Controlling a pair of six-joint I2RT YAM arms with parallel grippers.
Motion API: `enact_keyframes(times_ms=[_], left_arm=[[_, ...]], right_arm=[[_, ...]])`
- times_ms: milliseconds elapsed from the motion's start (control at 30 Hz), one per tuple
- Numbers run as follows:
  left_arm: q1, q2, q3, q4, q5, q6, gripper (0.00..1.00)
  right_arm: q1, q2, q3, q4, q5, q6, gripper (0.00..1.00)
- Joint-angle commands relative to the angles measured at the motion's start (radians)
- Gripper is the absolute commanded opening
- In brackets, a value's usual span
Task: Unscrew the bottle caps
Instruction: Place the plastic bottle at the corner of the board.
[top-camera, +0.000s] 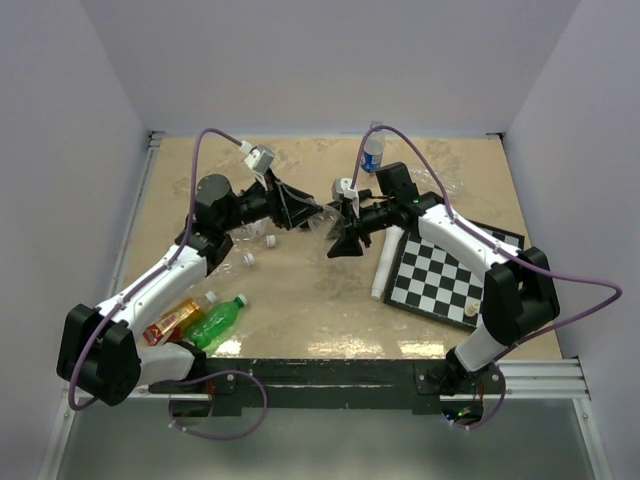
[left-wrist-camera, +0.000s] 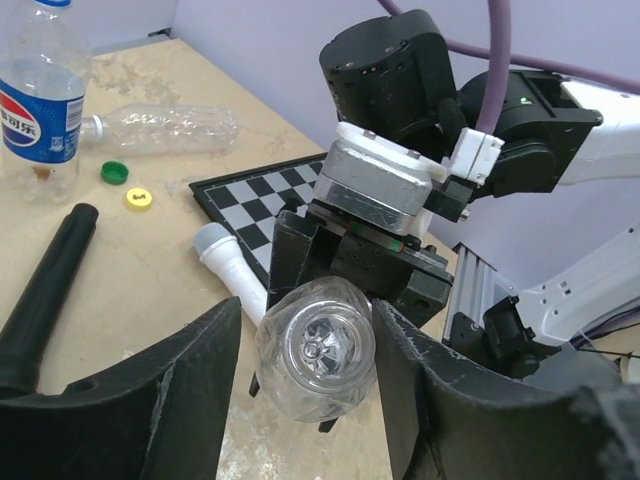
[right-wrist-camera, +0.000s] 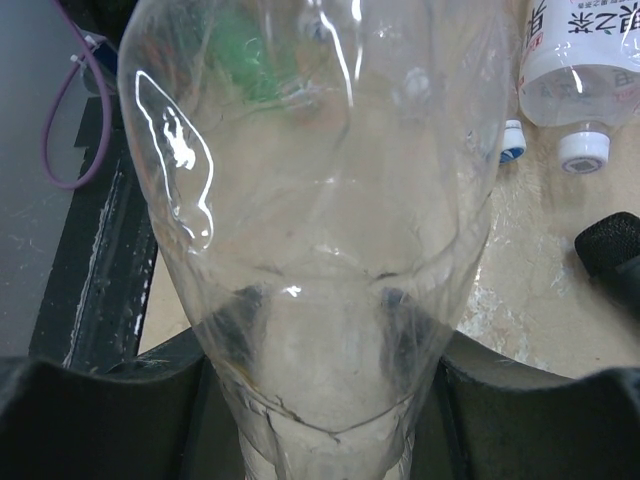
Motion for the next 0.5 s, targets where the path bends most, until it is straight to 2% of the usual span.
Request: enact_keyframes(times_ms=[0,67,100,200,233,267,367,467], left_arm=[[-0.016,0.015,0.058,-0.04,-0.014,0.059,0.57],[-0.019,0.016,0.061,-0.06,-0.009,0.075,0.54],[-0.019,0.018,0.063,-0.068,-0.008,0.079,0.48],[-0.019,0.015,0.072,-0.087,0.0,0.084,0.17],[-0.019,0.015,0.077,-0.091,0.005,0.084,0.01],[-0.019,0.012,0.081,-0.105,-0.003,0.085,0.0],[-0.017,-0.011,0.094,-0.163,-0.035,0.108,0.0],[-0.005,-0.043,0.104,-0.237,-0.103,0.144,0.0]], right_arm=[[-0.002,-0.004,0.002,0.01,0.004,-0.012,0.11],[-0.002,-0.003,0.002,0.01,0.004,-0.012,0.11],[-0.002,-0.003,0.0,0.01,0.004,-0.012,0.11],[0.0,-0.003,0.002,0.007,0.004,-0.017,0.12],[-0.002,0.0,0.003,0.006,0.006,-0.02,0.15],[0.0,0.0,0.005,0.001,0.006,-0.026,0.18],[0.0,-0.004,0.013,-0.028,0.004,-0.066,0.42],[-0.002,-0.007,0.026,-0.078,0.012,-0.126,0.74]])
